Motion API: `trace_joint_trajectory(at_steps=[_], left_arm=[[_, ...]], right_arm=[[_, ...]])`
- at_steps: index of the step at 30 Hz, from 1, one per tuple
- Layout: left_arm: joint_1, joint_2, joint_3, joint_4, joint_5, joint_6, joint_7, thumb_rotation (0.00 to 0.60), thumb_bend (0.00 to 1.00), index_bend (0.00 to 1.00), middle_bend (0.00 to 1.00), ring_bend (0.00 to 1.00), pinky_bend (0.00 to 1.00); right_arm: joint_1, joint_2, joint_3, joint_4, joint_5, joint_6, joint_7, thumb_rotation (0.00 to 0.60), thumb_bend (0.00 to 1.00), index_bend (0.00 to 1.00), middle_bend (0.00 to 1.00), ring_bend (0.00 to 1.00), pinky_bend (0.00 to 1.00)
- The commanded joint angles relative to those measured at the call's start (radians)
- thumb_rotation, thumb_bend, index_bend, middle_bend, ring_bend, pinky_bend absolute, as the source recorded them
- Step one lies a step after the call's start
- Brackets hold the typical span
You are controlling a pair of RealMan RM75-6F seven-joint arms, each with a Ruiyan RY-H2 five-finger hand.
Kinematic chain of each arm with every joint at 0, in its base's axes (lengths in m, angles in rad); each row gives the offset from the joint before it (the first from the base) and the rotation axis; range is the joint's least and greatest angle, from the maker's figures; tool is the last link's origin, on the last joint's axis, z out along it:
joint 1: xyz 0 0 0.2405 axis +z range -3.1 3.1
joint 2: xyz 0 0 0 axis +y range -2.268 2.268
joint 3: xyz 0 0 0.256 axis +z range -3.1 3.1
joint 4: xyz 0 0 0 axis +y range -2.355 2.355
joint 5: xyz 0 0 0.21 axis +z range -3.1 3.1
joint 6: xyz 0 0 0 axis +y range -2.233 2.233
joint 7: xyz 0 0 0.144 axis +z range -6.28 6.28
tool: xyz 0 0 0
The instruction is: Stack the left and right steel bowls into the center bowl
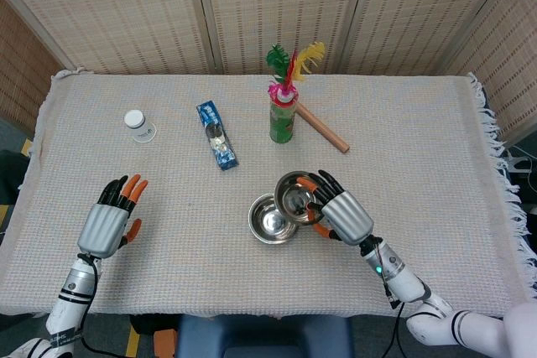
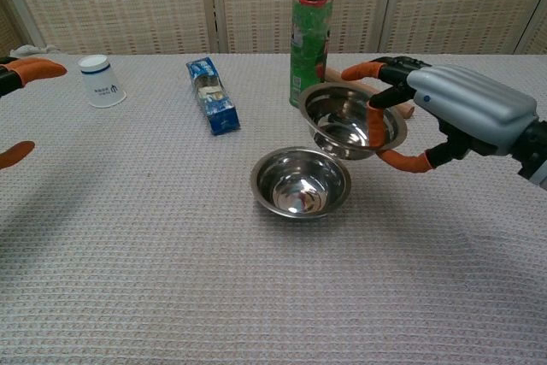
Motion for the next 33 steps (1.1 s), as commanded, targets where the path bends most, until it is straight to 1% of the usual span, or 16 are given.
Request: trace_joint_trajectory(at_steps=[1,7,10,11,13,14,15,16,17,18,21,24,26,27,30,33], left_arm=[[0.008,0.009,-0.001,-0.008,0.003,0.011,-0.002,0.600,0.42,0.00,0.00,0.00,0.10],[0.025,0.028,-0.004,-0.030,0.004,0.028,-0.001,0.600,0.42,0.00,0.00,0.00,0.10],[0.030,0.035,-0.001,-0.035,0.005,0.027,0.001,0.600,0.42,0.00,0.00,0.00,0.10],[0.032,0.038,-0.001,-0.037,0.004,0.025,0.003,0.600,0.42,0.00,0.00,0.00,0.10],[0.035,0.042,-0.003,-0.041,0.001,0.025,0.004,0.600,0.42,0.00,0.00,0.00,0.10],[0.036,0.044,-0.005,-0.044,-0.001,0.024,0.003,0.600,0.42,0.00,0.00,0.00,0.10],[0.036,0.046,-0.006,-0.046,-0.003,0.023,0.001,0.600,0.42,0.00,0.00,0.00,0.10],[0.037,0.048,-0.008,-0.049,-0.004,0.022,0.000,0.600,0.42,0.00,0.00,0.00,0.10],[0.037,0.049,-0.008,-0.051,-0.004,0.020,0.000,0.600,0.42,0.00,0.00,0.00,0.10],[0.037,0.049,-0.008,-0.052,-0.004,0.019,0.002,0.600,0.42,0.00,0.00,0.00,0.10],[0.037,0.050,-0.004,-0.058,-0.003,0.010,0.005,0.600,0.42,0.00,0.00,0.00,0.10],[0.039,0.052,-0.002,-0.063,-0.003,0.007,0.005,0.600,0.42,0.00,0.00,0.00,0.10],[0.042,0.060,0.002,-0.077,-0.002,0.005,0.000,0.600,0.42,0.00,0.00,0.00,0.10],[0.073,0.097,0.029,-0.108,-0.005,0.013,-0.016,0.600,0.42,0.00,0.00,0.00,0.10],[0.129,0.171,0.072,-0.161,-0.030,0.024,-0.021,0.600,0.42,0.00,0.00,0.00,0.08],[0.185,0.199,0.086,-0.173,-0.063,0.067,-0.022,0.600,0.42,0.00,0.00,0.00,0.05]], right_arm=[[0.021,-0.015,-0.022,-0.019,-0.022,-0.033,-0.041,0.600,0.37,0.69,0.09,0.00,0.00],[0.049,-0.076,-0.018,0.044,0.003,-0.096,-0.017,0.600,0.37,0.69,0.09,0.00,0.00],[0.065,-0.100,-0.014,0.077,0.016,-0.125,0.023,0.600,0.37,0.62,0.09,0.00,0.00],[0.069,-0.106,-0.015,0.087,0.015,-0.127,0.031,0.600,0.36,0.57,0.09,0.00,0.00],[0.071,-0.115,-0.020,0.101,0.014,-0.130,0.035,0.600,0.36,0.42,0.09,0.00,0.00],[0.071,-0.113,-0.023,0.100,0.016,-0.134,0.032,0.600,0.34,0.29,0.08,0.00,0.00],[0.068,-0.109,-0.024,0.095,0.022,-0.139,0.025,0.600,0.30,0.15,0.06,0.00,0.00],[0.064,-0.098,-0.023,0.079,0.037,-0.150,0.004,0.600,0.26,0.08,0.04,0.00,0.00],[0.060,-0.086,-0.023,0.060,0.047,-0.157,-0.010,0.600,0.19,0.01,0.02,0.00,0.00],[0.056,-0.073,-0.022,0.039,0.057,-0.162,-0.022,0.600,0.14,0.00,0.00,0.00,0.00],[0.034,-0.016,-0.024,-0.034,0.081,-0.160,-0.066,0.600,0.06,0.00,0.00,0.00,0.00],[0.023,0.010,-0.027,-0.066,0.090,-0.155,-0.086,0.600,0.06,0.00,0.00,0.00,0.00],[0.000,0.049,-0.033,-0.108,0.099,-0.135,-0.112,0.600,0.06,0.00,0.00,0.00,0.00],[-0.096,0.154,-0.052,-0.170,0.143,-0.042,-0.176,0.600,0.06,0.00,0.00,0.00,0.00],[-0.238,0.295,-0.078,-0.311,0.228,0.096,-0.340,0.600,0.05,0.00,0.00,0.00,0.00],[-0.368,0.338,-0.069,-0.351,0.289,0.282,-0.466,0.600,0.05,0.00,0.00,0.00,0.00]])
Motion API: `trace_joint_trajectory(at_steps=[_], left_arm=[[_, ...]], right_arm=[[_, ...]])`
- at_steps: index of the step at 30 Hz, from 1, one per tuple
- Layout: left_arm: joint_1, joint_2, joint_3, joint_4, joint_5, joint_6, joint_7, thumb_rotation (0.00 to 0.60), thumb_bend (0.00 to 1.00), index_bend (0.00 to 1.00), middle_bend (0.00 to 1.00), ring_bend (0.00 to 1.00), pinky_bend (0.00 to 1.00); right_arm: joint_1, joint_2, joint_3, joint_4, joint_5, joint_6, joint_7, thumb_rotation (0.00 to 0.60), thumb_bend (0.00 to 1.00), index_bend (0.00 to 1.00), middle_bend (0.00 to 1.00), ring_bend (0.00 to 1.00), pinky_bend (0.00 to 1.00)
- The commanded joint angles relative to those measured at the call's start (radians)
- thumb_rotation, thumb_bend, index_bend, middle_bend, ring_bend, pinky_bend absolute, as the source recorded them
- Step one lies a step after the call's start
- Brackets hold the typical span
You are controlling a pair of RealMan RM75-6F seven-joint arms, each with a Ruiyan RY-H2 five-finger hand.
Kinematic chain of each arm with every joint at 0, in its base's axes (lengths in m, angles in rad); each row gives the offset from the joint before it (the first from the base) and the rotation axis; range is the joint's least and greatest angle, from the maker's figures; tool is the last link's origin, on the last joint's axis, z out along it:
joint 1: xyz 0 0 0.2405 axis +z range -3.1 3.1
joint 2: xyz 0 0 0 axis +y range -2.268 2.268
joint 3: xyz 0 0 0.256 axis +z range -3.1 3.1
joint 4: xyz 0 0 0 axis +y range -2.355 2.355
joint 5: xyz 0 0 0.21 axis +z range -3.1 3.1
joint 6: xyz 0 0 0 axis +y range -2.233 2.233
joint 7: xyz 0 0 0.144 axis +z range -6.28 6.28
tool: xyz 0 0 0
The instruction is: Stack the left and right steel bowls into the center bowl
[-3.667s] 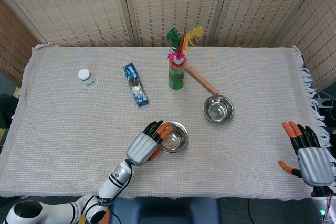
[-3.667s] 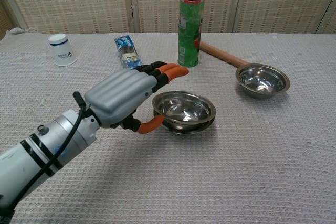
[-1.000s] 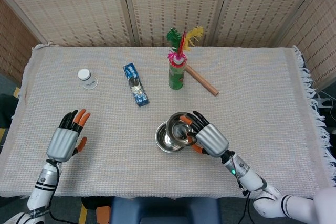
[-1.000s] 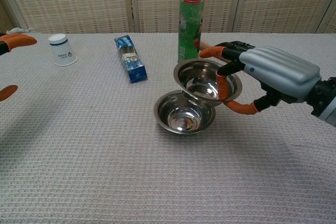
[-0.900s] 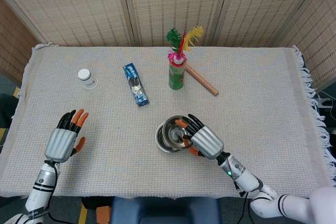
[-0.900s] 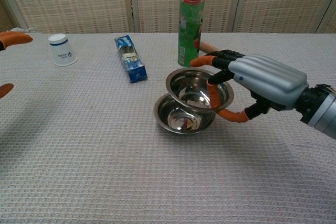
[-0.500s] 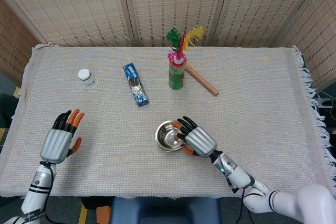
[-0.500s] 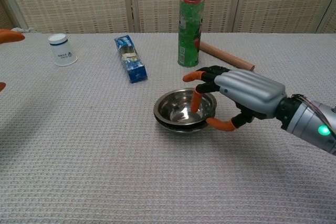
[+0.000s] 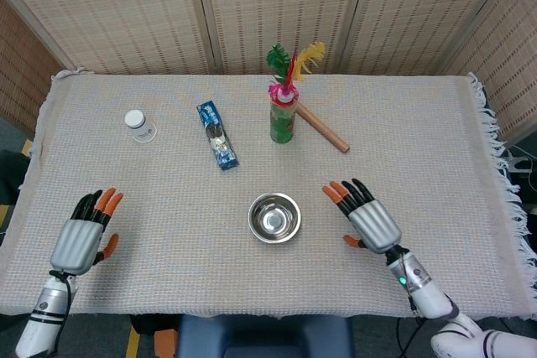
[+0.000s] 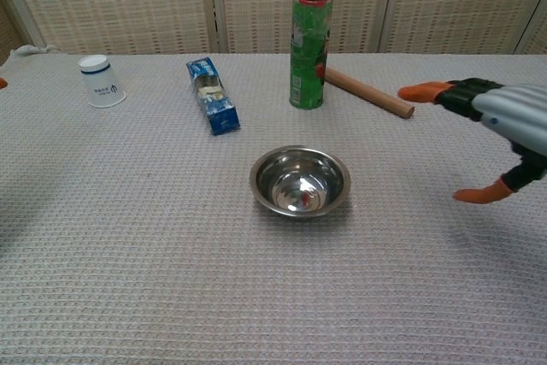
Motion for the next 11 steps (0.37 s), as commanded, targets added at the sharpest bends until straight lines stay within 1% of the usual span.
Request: trace_joint_trajectory(at_steps=[1,2,4,7,11], left_arm=[[0.090,0.039,0.033,-0.019,-0.036,0.075,-0.024,0.600,0.42,0.00,0.00,0.00,0.04],[0.105,0.034,0.032,-0.008,-0.032,0.098,-0.041,0.600,0.42,0.00,0.00,0.00,0.04],[0.119,0.037,0.034,-0.004,-0.019,0.120,-0.032,0.600,0.42,0.00,0.00,0.00,0.04],[0.128,0.029,0.026,0.010,0.029,0.167,-0.039,0.600,0.42,0.00,0.00,0.00,0.04],[0.132,0.029,0.025,0.017,0.053,0.174,-0.055,0.600,0.42,0.00,0.00,0.00,0.04]], right_arm=[[-0.283,0.155,-0.014,-0.144,0.143,0.352,-0.241,0.600,0.05,0.00,0.00,0.00,0.00],[-0.316,0.157,-0.012,-0.145,0.155,0.392,-0.233,0.600,0.05,0.00,0.00,0.00,0.00],[-0.368,0.161,-0.008,-0.138,0.172,0.439,-0.179,0.600,0.05,0.00,0.00,0.00,0.00],[-0.384,0.190,-0.013,-0.147,0.171,0.416,-0.138,0.600,0.05,0.00,0.00,0.00,0.00],[-0.389,0.215,-0.011,-0.165,0.160,0.389,-0.113,0.600,0.05,0.00,0.00,0.00,0.00]])
